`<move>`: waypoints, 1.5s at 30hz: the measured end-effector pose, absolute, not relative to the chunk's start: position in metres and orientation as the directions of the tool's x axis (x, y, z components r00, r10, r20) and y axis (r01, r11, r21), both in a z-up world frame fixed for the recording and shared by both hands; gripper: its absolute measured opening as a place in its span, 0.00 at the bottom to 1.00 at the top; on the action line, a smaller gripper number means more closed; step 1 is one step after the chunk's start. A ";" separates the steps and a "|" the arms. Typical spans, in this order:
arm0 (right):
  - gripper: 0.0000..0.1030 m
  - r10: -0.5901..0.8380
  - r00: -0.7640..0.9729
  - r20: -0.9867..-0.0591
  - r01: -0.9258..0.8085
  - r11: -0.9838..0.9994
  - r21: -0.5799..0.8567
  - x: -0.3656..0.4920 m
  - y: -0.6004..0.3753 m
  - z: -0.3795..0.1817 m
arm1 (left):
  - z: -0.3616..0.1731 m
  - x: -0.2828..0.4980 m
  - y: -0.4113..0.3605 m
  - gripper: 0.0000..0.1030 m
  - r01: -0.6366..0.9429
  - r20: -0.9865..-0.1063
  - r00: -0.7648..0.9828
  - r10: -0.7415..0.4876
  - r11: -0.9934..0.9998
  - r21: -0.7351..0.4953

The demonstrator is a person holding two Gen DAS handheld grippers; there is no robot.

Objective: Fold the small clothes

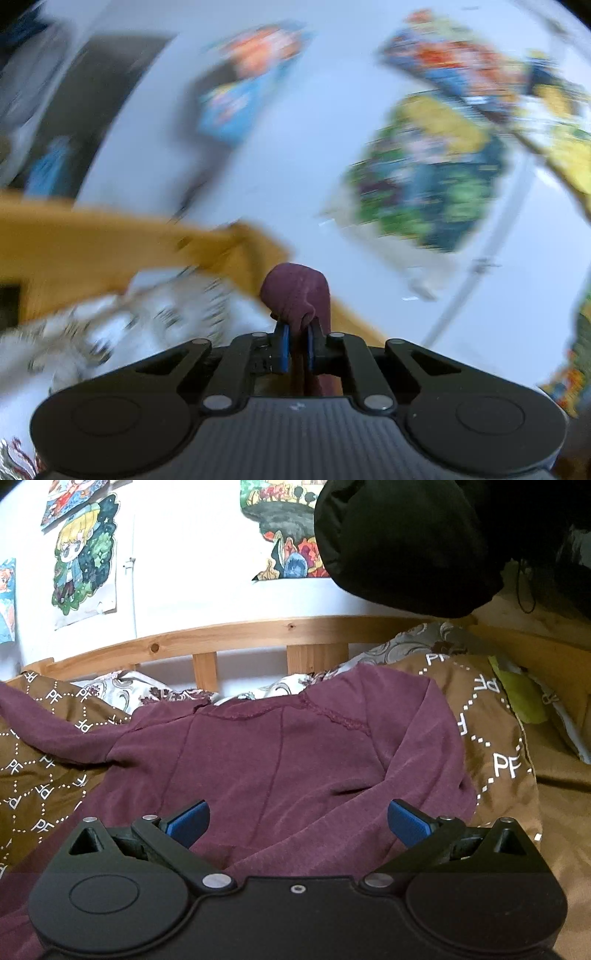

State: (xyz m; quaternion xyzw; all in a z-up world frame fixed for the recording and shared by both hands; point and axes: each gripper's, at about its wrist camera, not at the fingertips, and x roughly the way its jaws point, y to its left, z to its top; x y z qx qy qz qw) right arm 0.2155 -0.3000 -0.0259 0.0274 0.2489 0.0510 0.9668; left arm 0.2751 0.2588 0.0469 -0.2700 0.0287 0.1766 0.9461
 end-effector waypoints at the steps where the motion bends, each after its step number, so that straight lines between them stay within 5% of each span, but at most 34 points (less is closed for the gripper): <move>1: 0.99 0.111 0.874 -0.472 -0.082 0.993 0.082 0.215 -0.300 -0.024 | 0.056 0.269 0.243 0.09 -0.323 -0.114 0.945 0.305 0.834 -0.447; 7: 0.99 0.122 0.884 -0.452 -0.078 0.990 0.113 0.211 -0.304 -0.019 | 0.081 0.249 0.160 0.09 -0.139 -0.045 0.990 0.132 0.942 -0.304; 15: 0.99 0.118 0.907 -0.405 -0.071 0.989 0.129 0.201 -0.311 -0.007 | 0.086 0.247 0.033 0.09 0.241 -0.034 0.967 -0.254 0.947 -0.212; 22: 0.99 0.011 0.917 -0.398 0.070 0.979 0.190 0.197 -0.346 -0.001 | 0.039 0.242 -0.060 0.10 0.440 -0.188 0.867 -0.462 0.886 -0.147; 31: 0.99 -0.063 0.893 -0.445 0.221 0.923 0.314 0.196 -0.386 -0.008 | -0.021 0.226 -0.107 0.12 0.531 -0.391 0.747 -0.537 0.837 -0.134; 35: 0.99 -0.057 0.890 -0.452 0.219 0.924 0.315 0.196 -0.386 -0.009 | -0.036 0.229 -0.105 0.25 0.544 -0.463 0.686 -0.561 0.819 -0.185; 39: 0.99 -0.046 0.885 -0.463 0.203 0.933 0.296 0.198 -0.381 -0.010 | -0.039 0.220 -0.099 0.71 0.555 -0.485 0.647 -0.588 0.800 -0.228; 45: 0.99 0.019 0.869 -0.494 0.135 0.952 0.274 0.199 -0.371 -0.014 | -0.027 0.194 -0.081 0.88 0.543 -0.507 0.647 -0.570 0.811 -0.219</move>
